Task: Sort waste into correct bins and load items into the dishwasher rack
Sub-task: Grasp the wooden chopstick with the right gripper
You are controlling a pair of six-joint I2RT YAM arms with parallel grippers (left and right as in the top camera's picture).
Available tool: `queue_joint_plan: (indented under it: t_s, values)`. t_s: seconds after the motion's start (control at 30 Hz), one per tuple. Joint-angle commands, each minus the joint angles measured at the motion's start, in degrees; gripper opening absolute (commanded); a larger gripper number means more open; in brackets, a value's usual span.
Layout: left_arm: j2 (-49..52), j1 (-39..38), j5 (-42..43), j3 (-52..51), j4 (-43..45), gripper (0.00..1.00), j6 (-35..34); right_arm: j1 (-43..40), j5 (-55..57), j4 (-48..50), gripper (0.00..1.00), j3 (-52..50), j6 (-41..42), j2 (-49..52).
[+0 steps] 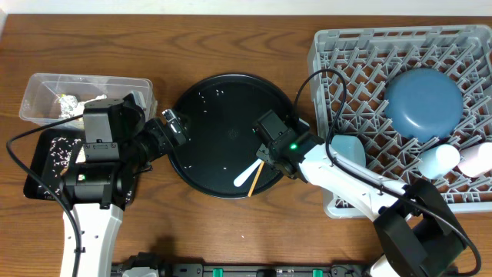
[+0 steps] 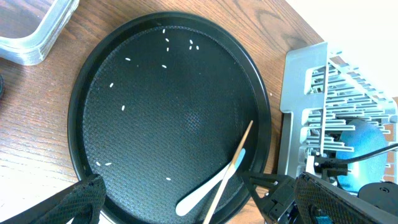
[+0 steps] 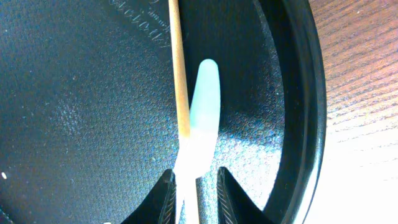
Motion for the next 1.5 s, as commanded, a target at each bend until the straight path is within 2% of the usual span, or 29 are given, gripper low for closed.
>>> queue_joint_plan:
  t_s: [0.0,0.53,0.63,1.2,1.47]
  values:
    - [0.04,0.31,-0.52,0.83,-0.13,0.98,0.79,-0.26,0.42,-0.02,0.18,0.22,-0.90,-0.61]
    - [0.04,0.31,-0.52,0.83,-0.13,0.98,0.79,-0.26,6.71,4.68,0.18,0.22,-0.33,3.98]
    - [0.07,0.31,-0.52,0.83,-0.13,0.98,0.79,-0.22,7.52,6.86,0.18,0.22,-2.56,4.00]
    - [0.04,0.31,-0.52,0.83,-0.13,0.98,0.79,-0.22,7.76,8.41,0.16,0.20,-2.82,6.34]
    - [0.04,0.31,-0.52,0.83,-0.13,0.98,0.79,-0.22,7.72,11.52,0.18,0.20,-2.84,8.11]
